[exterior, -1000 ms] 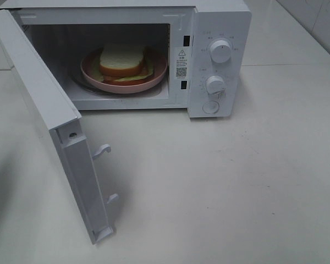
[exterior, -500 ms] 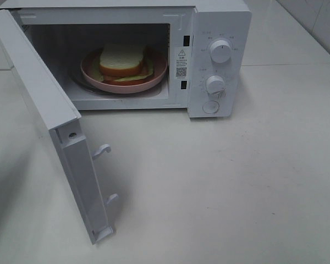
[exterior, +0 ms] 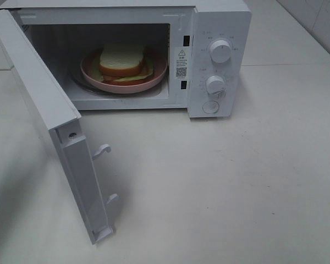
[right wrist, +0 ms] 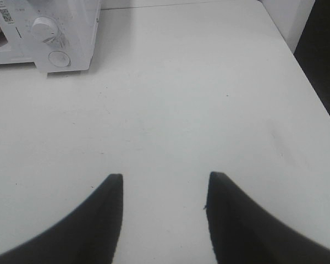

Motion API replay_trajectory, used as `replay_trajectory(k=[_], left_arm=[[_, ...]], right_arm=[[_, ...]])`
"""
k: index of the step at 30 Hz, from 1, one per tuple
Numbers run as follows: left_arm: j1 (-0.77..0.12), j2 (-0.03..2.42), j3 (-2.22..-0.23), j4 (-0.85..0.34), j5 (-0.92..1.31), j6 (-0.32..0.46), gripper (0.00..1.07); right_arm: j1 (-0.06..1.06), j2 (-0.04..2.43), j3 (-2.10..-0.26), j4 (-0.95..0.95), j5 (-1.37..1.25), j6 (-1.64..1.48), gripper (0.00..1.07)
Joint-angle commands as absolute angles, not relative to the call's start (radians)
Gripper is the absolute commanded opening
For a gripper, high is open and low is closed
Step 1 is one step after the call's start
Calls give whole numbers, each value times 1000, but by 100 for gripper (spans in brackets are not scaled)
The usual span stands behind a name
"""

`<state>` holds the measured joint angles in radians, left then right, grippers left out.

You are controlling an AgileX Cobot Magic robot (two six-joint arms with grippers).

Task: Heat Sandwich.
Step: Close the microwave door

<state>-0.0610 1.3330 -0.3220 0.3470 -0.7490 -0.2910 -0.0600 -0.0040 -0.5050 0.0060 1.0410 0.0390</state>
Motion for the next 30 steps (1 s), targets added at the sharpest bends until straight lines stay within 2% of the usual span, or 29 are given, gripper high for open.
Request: replay_trajectory(k=[1, 4, 5, 7, 10, 13, 15, 17, 19, 23, 24, 27, 28, 30], left_arm=[[-110, 1330, -321, 329, -765, -269, 0], [-180, 1330, -321, 222, -765, -210, 0], [-180, 1330, -321, 222, -765, -210, 0], [-228, 1330, -321, 141, -765, -135, 0], [-265, 1330, -321, 82, -765, -92, 0], [-353, 1363, -330, -69, -768, -9, 0], [-374, 1380, -335, -96, -774, 11, 0], [-453, 1444, -360, -181, -817, 71, 0], [-484, 1465, -372, -206, -833, 87, 0], [-622, 1588, -455, -406, -902, 162, 0], [-622, 1588, -455, -406, -902, 162, 0], [-716, 1673, -536, -543, -946, 249, 0], [-716, 1673, -536, -543, -946, 249, 0], [-783, 1725, -606, -664, -964, 324, 0]], right_arm=[[-67, -31, -503, 6, 1036, 48, 48], [-67, -31, -503, 6, 1036, 48, 48], [-67, -31, -503, 6, 1036, 48, 48], [-67, -31, -503, 6, 1036, 48, 48], [-67, -31, -503, 6, 1036, 48, 48], [-67, -31, -503, 6, 1036, 48, 48], [-67, -31, -503, 6, 1036, 48, 48], [-67, -31, -503, 6, 1036, 48, 48], [-67, -31, -503, 6, 1036, 48, 48], [-67, -31, -503, 6, 1036, 48, 48], [-67, -31, -503, 6, 1036, 48, 48], [-67, -31, -503, 6, 1036, 48, 48], [-67, -31, -503, 6, 1036, 48, 48], [-67, -31, -503, 6, 1036, 48, 48]])
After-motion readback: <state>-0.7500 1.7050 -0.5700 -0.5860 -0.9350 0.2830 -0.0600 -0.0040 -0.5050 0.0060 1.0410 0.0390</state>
